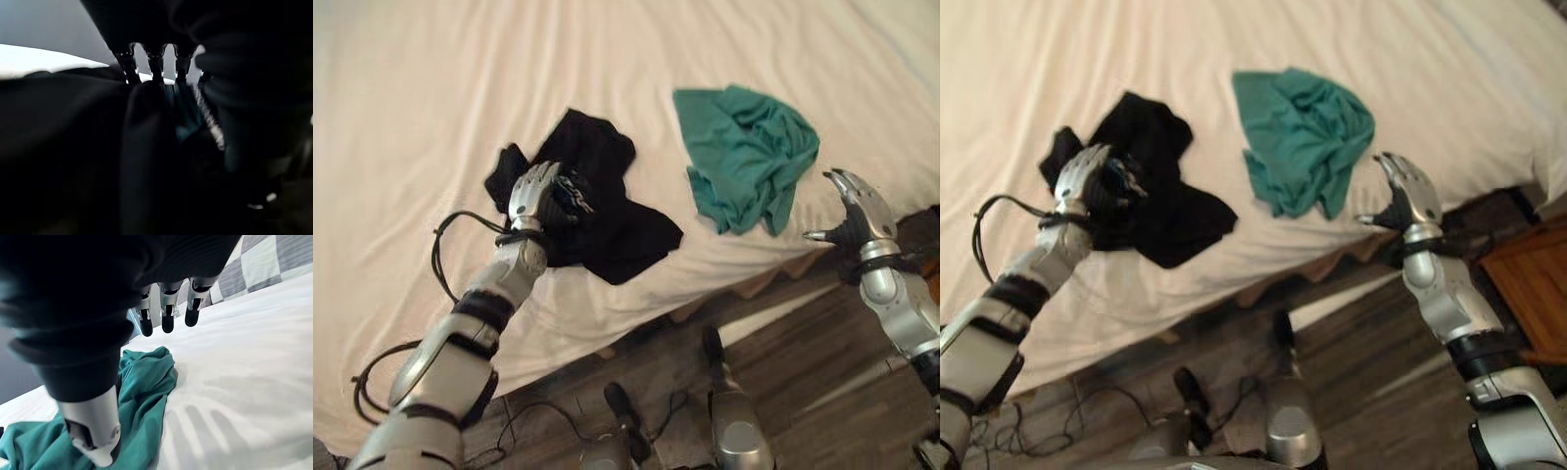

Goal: Tidy up the quilt and then pick up the clothes from the bed and put them into the laundry hamper.

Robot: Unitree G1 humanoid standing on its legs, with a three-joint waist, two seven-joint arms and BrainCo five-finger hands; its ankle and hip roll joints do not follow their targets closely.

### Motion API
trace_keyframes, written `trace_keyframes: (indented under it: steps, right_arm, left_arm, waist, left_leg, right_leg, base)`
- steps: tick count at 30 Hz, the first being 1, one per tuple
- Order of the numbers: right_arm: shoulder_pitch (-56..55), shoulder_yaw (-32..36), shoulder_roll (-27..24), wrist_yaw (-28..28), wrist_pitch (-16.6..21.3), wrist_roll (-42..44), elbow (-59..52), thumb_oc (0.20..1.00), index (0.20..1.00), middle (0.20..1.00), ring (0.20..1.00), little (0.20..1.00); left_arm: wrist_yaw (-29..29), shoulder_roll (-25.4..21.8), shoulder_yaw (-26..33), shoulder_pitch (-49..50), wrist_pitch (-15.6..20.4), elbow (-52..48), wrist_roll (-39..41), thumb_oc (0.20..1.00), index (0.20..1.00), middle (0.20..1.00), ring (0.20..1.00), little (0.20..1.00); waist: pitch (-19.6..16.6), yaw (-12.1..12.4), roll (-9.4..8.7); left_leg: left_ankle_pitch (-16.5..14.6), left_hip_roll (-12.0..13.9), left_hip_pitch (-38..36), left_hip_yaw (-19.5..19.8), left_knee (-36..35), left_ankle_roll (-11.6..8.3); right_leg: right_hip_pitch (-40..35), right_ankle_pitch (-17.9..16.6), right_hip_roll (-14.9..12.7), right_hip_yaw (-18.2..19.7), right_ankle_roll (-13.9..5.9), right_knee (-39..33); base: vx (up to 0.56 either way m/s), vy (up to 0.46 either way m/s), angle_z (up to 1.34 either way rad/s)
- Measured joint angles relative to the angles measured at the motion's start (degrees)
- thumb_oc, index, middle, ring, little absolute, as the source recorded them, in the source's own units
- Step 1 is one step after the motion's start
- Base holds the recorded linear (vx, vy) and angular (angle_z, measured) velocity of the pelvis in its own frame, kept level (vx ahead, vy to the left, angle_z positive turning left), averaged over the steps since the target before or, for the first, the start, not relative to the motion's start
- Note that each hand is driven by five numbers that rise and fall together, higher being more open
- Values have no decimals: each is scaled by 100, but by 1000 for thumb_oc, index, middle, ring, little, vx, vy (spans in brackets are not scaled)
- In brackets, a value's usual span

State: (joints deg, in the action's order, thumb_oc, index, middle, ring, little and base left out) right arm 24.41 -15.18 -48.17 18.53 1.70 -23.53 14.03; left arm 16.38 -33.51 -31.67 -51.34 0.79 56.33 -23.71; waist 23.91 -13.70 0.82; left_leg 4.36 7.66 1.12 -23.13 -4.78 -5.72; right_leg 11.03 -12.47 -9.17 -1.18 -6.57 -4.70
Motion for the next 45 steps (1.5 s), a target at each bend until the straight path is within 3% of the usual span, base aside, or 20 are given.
trace_keyframes:
  steps: [1,2,6,7,9,12,14,17,22,26,27,28,29,34,36,39,45]
  right_arm:
    - [44,-19,1,-2,42,0,-16,1000,1000,1000,1000,1000]
    - [59,-81,-72,-5,56,0,-4,1000,1000,1000,1000,1000]
    - [508,-399,-509,-41,49,-33,173,1000,1000,1000,1000,1000]
    - [1013,-1034,-844,-111,37,-161,370,1000,1000,1000,1000,1000]
    - [1404,-1140,-910,-203,51,-332,595,1000,1000,1000,1000,1000]
    - [2215,-1637,-1076,-268,-61,-359,1453,1000,1000,1000,1000,1000]
    - [2456,-1840,-1124,-441,-95,-393,1907,1000,1000,1000,1000,1000]
    - [2770,-2357,-1239,-739,-233,-587,3025,1000,1000,1000,1000,1000]
    - [2698,-2382,-1021,-1046,-230,-974,5004,1000,1000,1000,1000,1000]
    - [2350,-1561,-803,-1230,-407,-950,5833,1000,1000,1000,1000,1000]
    - [2205,-1365,-787,-1225,-441,-934,5860,586,586,586,586,586]
    - [2111,-1237,-770,-1208,-450,-902,5862,429,429,429,429,429]
    - [1841,-932,-661,-1090,-522,-873,5787,200,200,200,200,200]
    - [753,-95,-114,-833,-580,-438,4439,200,200,200,200,200]
    - [474,22,71,-822,-541,-172,3879,200,200,200,200,200]
    - [-62,362,518,-714,-409,471,2974,200,200,200,200,200]
    - [-580,978,1258,-733,-138,2059,2400,200,200,200,200,200]
  left_arm:
    - [-18,19,43,-18,-91,-17,1,730,730,730,730,730]
    - [-20,28,18,-76,-108,83,-208,203,203,203,203,203]
    - [-187,98,-270,-429,-240,325,-1371,200,200,200,200,200]
    - [-214,164,-195,-336,-249,306,-1567,200,200,200,200,200]
    - [-214,231,-158,-181,-245,147,-1611,200,200,200,200,200]
    - [-213,464,467,618,-22,-497,-1439,200,200,200,200,200]
    - [-269,535,1164,1613,360,-1317,-444,200,200,200,200,200]
    - [-423,616,1418,2758,770,-2072,655,200,200,200,200,200]
    - [-963,597,1699,4398,906,-3599,1877,200,200,200,200,200]
    - [-1457,294,1680,5648,860,-4289,3020,200,200,200,200,200]
    - [-1517,276,1681,5767,794,-4295,3106,200,200,200,200,200]
    - [-1559,243,1644,5832,773,-4297,3208,200,200,200,200,200]
    - [-1682,216,1619,5856,692,-4298,3263,200,200,200,200,200]
    - [-1909,190,1558,5818,619,-4296,3258,200,200,200,200,200]
    - [-1936,191,1538,5816,614,-4293,3254,200,200,200,200,200]
    - [-2081,198,1512,5843,571,-4281,3230,200,200,200,200,200]
    - [-2171,316,1536,5883,437,-4051,3134,200,200,200,200,200]
  waist:
    - [72,-30,-14]
    - [120,-26,-6]
    - [118,111,66]
    - [118,117,66]
    - [113,222,84]
    - [36,425,190]
    - [-28,492,303]
    - [-182,721,496]
    - [-293,1135,642]
    - [-331,1355,682]
    - [-346,1436,656]
    - [-355,1474,644]
    - [-366,1533,608]
    - [-559,1501,253]
    - [-629,1359,124]
    - [-688,1345,25]
    - [-792,1231,-99]
  left_leg:
    - [-1,5,-3,-4,0,-1]
    - [-6,18,23,-11,-1,-8]
    - [-5,32,69,32,-2,-7]
    - [-6,14,31,13,-1,-8]
    - [-7,27,8,34,-3,-8]
    - [-1,77,-22,58,-3,-26]
    - [2,110,-20,206,-3,-31]
    - [21,124,63,412,-2,-28]
    - [146,123,254,860,-1,-10]
    - [212,17,329,1290,-3,37]
    - [220,-12,340,1317,-3,47]
    - [207,-29,360,1351,-3,47]
    - [204,-69,386,1433,-5,74]
    - [225,-69,360,1433,-35,96]
    - [227,-74,335,1428,-16,98]
    - [189,-65,166,1278,-30,94]
    - [110,-47,-59,1171,-23,67]
  right_leg:
    - [4,0,10,7,0,0]
    - [46,2,19,12,0,-1]
    - [44,4,2,-48,0,-1]
    - [31,4,-1,-26,-1,-2]
    - [-13,10,0,-52,3,-3]
    - [-69,31,22,-107,28,-3]
    - [-125,59,43,-194,65,-3]
    - [-174,104,27,-407,90,-2]
    - [-280,140,-17,-840,107,-1]
    - [-524,184,-120,-1245,84,-2]
    - [-531,184,-154,-1267,84,-3]
    - [-533,190,-170,-1289,75,-3]
    - [-561,196,-208,-1362,67,-2]
    - [-603,203,-255,-1385,51,-5]
    - [-611,198,-242,-1360,41,-4]
    - [-673,171,-214,-1222,56,-4]
    - [-838,184,-185,-1117,40,-6]
  base:
    - [5,-21,-5]
    - [19,-30,-3]
    - [21,-31,3]
    - [0,0,0]
    - [43,-34,0]
    - [58,-48,5]
    - [49,-49,18]
    - [28,-55,30]
    - [13,-36,49]
    - [10,25,56]
    - [11,66,38]
    - [17,88,26]
    - [-1,70,30]
    - [20,57,3]
    - [45,74,-7]
    - [42,66,-23]
    - [18,62,-8]
